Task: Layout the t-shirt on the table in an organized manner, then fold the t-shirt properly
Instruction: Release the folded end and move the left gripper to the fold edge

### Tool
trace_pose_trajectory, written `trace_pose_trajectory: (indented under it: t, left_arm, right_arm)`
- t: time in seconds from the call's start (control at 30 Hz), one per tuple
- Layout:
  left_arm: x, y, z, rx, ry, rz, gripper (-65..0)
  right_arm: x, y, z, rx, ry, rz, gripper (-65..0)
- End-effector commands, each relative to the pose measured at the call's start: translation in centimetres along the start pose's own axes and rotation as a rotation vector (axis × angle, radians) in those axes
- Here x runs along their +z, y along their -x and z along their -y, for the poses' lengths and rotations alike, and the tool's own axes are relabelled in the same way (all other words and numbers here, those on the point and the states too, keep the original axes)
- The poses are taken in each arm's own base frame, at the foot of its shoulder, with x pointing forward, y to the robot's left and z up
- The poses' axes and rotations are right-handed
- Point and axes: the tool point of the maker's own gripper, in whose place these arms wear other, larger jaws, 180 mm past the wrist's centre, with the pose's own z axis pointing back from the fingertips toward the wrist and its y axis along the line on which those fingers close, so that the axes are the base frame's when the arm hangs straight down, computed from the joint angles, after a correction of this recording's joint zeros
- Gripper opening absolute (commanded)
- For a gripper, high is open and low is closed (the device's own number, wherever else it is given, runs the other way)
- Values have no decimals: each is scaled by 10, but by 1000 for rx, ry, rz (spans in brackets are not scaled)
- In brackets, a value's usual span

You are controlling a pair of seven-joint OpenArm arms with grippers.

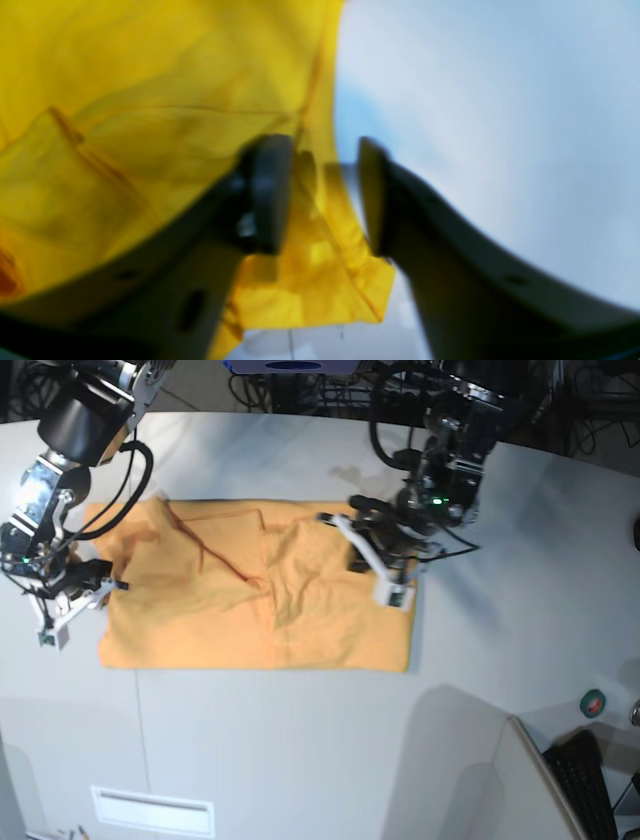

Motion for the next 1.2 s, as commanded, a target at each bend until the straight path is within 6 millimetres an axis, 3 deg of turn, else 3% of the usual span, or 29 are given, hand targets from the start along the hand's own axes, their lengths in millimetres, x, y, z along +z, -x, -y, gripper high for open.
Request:
trace_pose_trajectory:
  t: [0.0,0.1,0.17,0.27,0.33,0.47,0.73,0.9,1.17]
  left_arm:
    - [9,-18,-25,6,-52,59,-650]
    - [27,-20,-90,38,-167,74,-650]
    - [36,-19,-119,50,-195,79,-650]
    - [40,-22,-150,82,-201,91,-650]
    - [36,-19,-158,102,-193,80,-650]
    - [21,-16,-157,141,-180,114,-650]
    - [-21,-2,-109,143,-70,125,-650]
    - [-38,-11,-93,179,-37,128,-650]
    - [-49,-39,-74,185,1,171,-650]
  right_arm:
    - [1,-14,0,8,-24,34,-347]
    - [-6,-3,-9,72,-143,0,-243]
    - [-6,0,-5,54,-189,-15,-234]
    - [-6,-1,1,-20,-221,13,-248]
    - [-6,-1,10,-28,-221,10,-246]
    - [-12,-3,20,-72,-251,-3,-245]
    - [-23,4,17,-124,-303,-55,-248]
    - [-25,12,13,-128,-312,-75,-249]
    - [-31,21,-24,-44,-367,-128,-252]
